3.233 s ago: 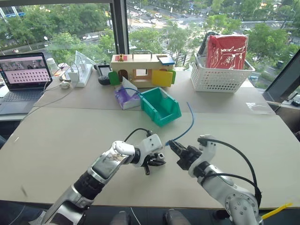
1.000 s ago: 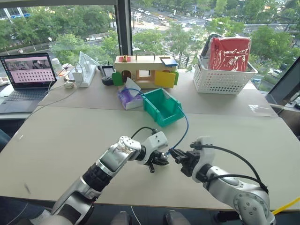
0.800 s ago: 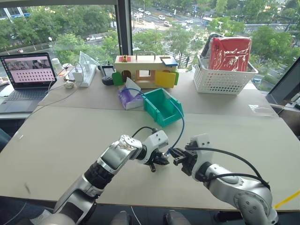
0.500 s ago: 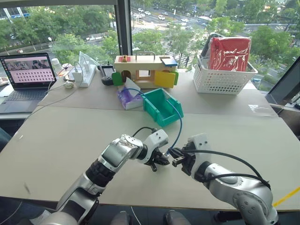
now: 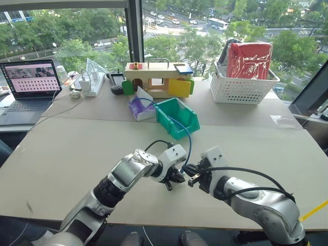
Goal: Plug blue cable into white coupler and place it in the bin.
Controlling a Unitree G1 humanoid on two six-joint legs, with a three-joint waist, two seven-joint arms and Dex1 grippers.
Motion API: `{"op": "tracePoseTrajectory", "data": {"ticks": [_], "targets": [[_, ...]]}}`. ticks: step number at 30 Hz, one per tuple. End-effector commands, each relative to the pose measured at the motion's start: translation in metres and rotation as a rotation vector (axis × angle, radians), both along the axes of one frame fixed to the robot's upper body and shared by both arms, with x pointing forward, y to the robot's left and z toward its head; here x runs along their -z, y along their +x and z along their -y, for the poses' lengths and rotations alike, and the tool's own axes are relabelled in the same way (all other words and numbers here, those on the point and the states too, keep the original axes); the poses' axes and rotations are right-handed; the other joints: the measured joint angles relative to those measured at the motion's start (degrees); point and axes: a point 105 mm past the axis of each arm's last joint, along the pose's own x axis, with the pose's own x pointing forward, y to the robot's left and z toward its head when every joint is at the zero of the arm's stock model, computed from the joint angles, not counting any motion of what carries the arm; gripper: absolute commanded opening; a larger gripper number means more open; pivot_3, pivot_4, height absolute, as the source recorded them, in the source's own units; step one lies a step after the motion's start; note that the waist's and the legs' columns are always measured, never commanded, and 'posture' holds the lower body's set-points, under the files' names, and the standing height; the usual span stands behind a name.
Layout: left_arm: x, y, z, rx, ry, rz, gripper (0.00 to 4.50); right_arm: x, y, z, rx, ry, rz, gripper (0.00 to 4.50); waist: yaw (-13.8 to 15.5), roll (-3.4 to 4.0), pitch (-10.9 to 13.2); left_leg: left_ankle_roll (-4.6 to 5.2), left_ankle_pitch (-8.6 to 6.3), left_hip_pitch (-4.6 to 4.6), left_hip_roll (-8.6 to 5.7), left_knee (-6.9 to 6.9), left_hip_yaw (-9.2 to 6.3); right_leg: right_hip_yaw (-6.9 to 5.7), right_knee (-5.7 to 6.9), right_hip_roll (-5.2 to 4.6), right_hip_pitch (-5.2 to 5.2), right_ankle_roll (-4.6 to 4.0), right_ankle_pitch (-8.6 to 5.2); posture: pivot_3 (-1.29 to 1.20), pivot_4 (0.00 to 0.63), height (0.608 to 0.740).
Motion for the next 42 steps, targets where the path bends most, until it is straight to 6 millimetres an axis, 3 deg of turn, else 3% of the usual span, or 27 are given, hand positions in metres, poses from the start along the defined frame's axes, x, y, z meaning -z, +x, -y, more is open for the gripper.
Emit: {"op": "tracePoseTrajectory", "data": {"ticks": [1, 4, 6, 8, 16, 20, 23, 27, 30, 32, 38, 42], "targets": [[-0.008, -0.011, 0.008, 0.044, -0.034, 0.003, 0.74, 0.069, -0.034, 0.007, -0.040, -0.121, -0.313, 0.00, 0.0, -0.10, -0.3, 0.00, 0.00, 0.04, 0.00, -0.03, 0.00, 0.00, -0.01, 0.00, 0.03, 0.03, -0.03, 0.00, 0.150, 0.740], [-0.007, -0.012, 0.008, 0.042, -0.035, 0.000, 0.74, 0.068, -0.033, 0.010, -0.031, -0.117, -0.303, 0.00, -0.1, -0.15, -0.4, 0.00, -0.01, 0.52, 0.01, -0.13, 0.00, -0.03, -0.08, 0.00, 0.50, 0.10, -0.20, 0.00, 0.150, 0.740], [-0.006, -0.012, 0.006, 0.040, -0.037, 0.004, 0.74, 0.057, -0.025, 0.011, 0.002, -0.066, -0.256, 0.00, -0.1, -0.15, -0.4, -0.02, -0.03, 0.91, 0.02, -0.22, -0.01, -0.03, -0.15, -0.02, 0.84, -0.22, -0.44, 0.00, 0.150, 0.740], [-0.005, -0.010, 0.003, 0.032, -0.049, 0.016, 1.73, 0.042, -0.013, 0.014, 0.047, -0.002, -0.198, 0.00, -0.1, -0.15, -0.4, -0.02, -0.03, 0.94, 0.04, -0.24, -0.01, -0.02, -0.14, -0.01, 0.85, -0.28, -0.47, 0.00, 0.150, 0.740], [-0.012, -0.005, -0.005, 0.002, -0.160, 0.066, 4.49, -0.040, 0.034, 0.060, 0.251, 0.212, 0.091, 0.00, -0.2, 0.13, 0.0, -0.01, -0.03, 0.75, -0.01, -0.24, -0.01, 0.05, -0.09, -0.04, 0.69, -0.23, -0.43, 0.00, 0.150, 0.740], [-0.031, -0.002, -0.010, -0.049, -0.341, 0.132, 4.49, -0.084, 0.063, 0.061, 0.238, 0.293, 0.203, 0.00, -0.7, 0.33, 0.2, -0.01, -0.03, 0.58, 0.00, -0.28, -0.01, 0.05, -0.09, 0.00, 0.52, 0.06, -0.25, 0.00, 0.150, 0.740], [-0.044, 0.001, -0.018, -0.075, -0.443, 0.217, 4.49, -0.104, 0.081, 0.055, 0.206, 0.317, 0.248, 0.00, -0.4, 0.50, 0.4, 0.00, -0.02, 0.23, -0.04, -0.29, 0.04, 0.12, 0.03, 0.00, 0.07, -0.02, -0.15, 0.00, 0.150, 0.740], [-0.062, 0.020, -0.050, -0.293, -0.612, 0.379, 4.49, -0.130, 0.124, 0.036, 0.150, 0.294, 0.318, 0.00, -0.4, 0.62, 0.5, 0.01, -0.01, -0.07, -0.03, -0.27, 0.07, 0.13, 0.04, 0.05, -0.23, -0.35, 0.07, 0.00, 0.150, 0.740], [-0.069, 0.023, -0.067, -0.366, -0.654, 0.481, 4.49, -0.137, 0.152, 0.024, 0.109, 0.200, 0.363, 0.00, -0.3, 0.64, 0.5, 0.01, -0.01, -0.15, -0.04, -0.26, 0.06, 0.07, -0.03, 0.03, -0.23, -0.34, 0.08, 0.00, 0.150, 0.740], [-0.075, 0.027, -0.076, -0.424, -0.663, 0.570, 4.49, -0.131, 0.174, 0.016, 0.079, 0.088, 0.378, 0.00, -0.3, 0.65, 0.5, 0.00, -0.01, -0.18, -0.09, -0.26, 0.09, 0.07, -0.05, -0.02, -0.25, -0.31, 0.11, 0.00, 0.150, 0.740], [-0.070, 0.027, -0.079, -0.525, -0.624, 0.608, 4.49, -0.114, 0.206, 0.007, 0.031, -0.036, 0.367, 0.00, -0.1, 0.66, 0.6, 0.00, -0.02, -0.24, -0.12, -0.26, 0.11, 0.04, -0.13, -0.09, -0.25, -0.24, 0.16, 0.00, 0.150, 0.740], [-0.071, 0.026, -0.083, -0.562, -0.594, 0.643, 4.50, -0.122, 0.211, 0.003, 0.003, -0.044, 0.405, 1.39, -0.3, 0.71, 0.8, -0.02, -0.03, -0.26, -0.12, -0.27, 0.10, 0.04, -0.08, -0.09, -0.31, -0.25, 0.16, 0.00, 0.150, 0.740]]}}
